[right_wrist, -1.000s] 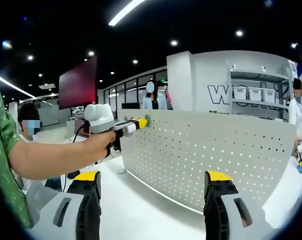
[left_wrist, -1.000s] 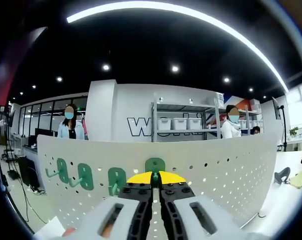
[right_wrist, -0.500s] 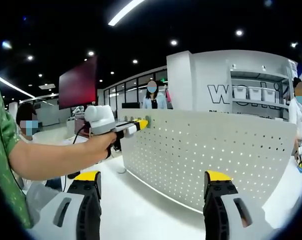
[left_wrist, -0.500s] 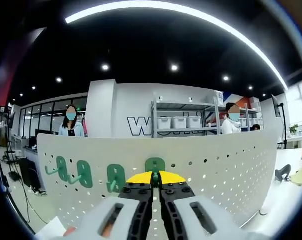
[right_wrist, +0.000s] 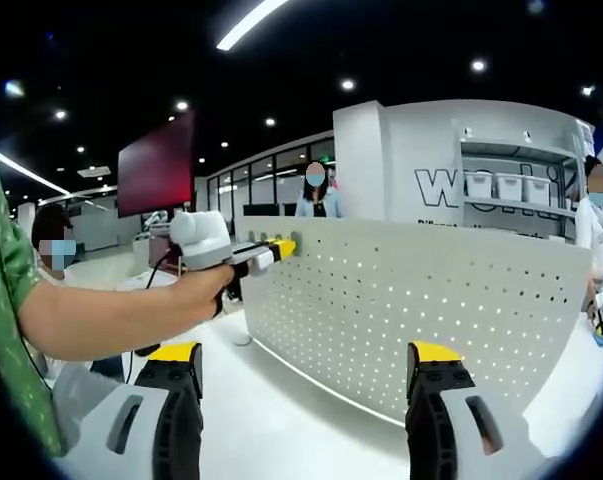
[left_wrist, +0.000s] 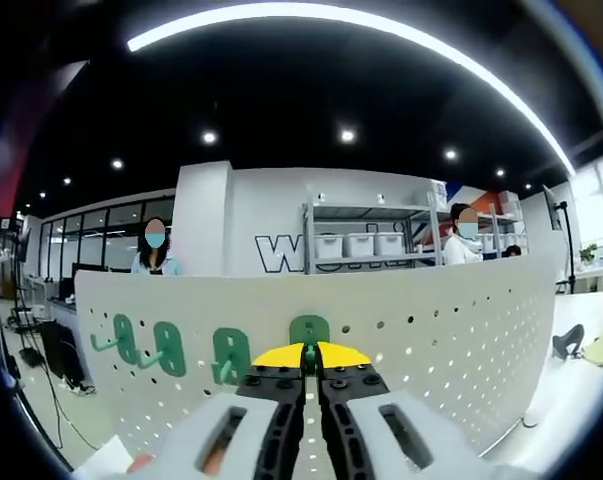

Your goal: Insert the hook assembly into the mounting plate slot until the hook locks in place.

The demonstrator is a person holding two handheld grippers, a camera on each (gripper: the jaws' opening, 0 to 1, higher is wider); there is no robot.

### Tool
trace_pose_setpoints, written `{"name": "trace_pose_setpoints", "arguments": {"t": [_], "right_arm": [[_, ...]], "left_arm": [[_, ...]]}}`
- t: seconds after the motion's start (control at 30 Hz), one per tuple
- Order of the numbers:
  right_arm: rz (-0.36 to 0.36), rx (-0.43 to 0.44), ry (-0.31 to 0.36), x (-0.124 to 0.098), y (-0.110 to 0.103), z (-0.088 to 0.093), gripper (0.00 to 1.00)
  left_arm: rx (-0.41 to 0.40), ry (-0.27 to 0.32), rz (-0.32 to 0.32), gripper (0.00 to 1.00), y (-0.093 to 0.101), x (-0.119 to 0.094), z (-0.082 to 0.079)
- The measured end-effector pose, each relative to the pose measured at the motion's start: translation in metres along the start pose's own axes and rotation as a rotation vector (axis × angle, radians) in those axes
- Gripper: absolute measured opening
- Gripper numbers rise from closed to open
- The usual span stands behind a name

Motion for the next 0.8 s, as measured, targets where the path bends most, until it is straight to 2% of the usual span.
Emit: {"name": "trace_pose_setpoints", "arguments": {"t": [0.1, 0.17, 0.23, 0.4, 0.8], "right_arm": [[0.001, -0.002, 0.0, 0.0, 0.0001, -0.0004, 0.86], [0.002, -0.001, 0.0, 0.0, 0.0007, 0.0001, 0.86], [0.003, 0.0, -0.003, 0.0005, 0.001, 0.0011, 0.86], [0.001, 0.0, -0.005, 0.0017, 0.0005, 0.0018, 0.85], [0.004, 0.003, -0.011, 0.0006, 0.0021, 0.0036, 0.85]], "left_arm": [[-0.005, 0.006, -0.003, 0.03, -0.001, 0.0004, 0.0003], [0.03, 0.005, -0.003, 0.03, -0.0003, 0.0001, -0.0008], [0.01, 0.005, 0.001, 0.03, -0.001, 0.0009, 0.0007], [0.016, 0.003, -0.004, 0.03, -0.0009, 0.0024, 0.0018], [0.068, 0.007, -0.007, 0.03, 0.0005, 0.0051, 0.0029]]}}
Point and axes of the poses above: the point that each gripper's makers call its tool centre point, and the gripper's own axes: x roughly forward along the fingers, y roughly to its right, z roughly out of its underside, the point moved 6 cm from there along -x, roughly backward along the fingers, and after that the axes turned 7 degrees about -y, right-handed, at the moved point
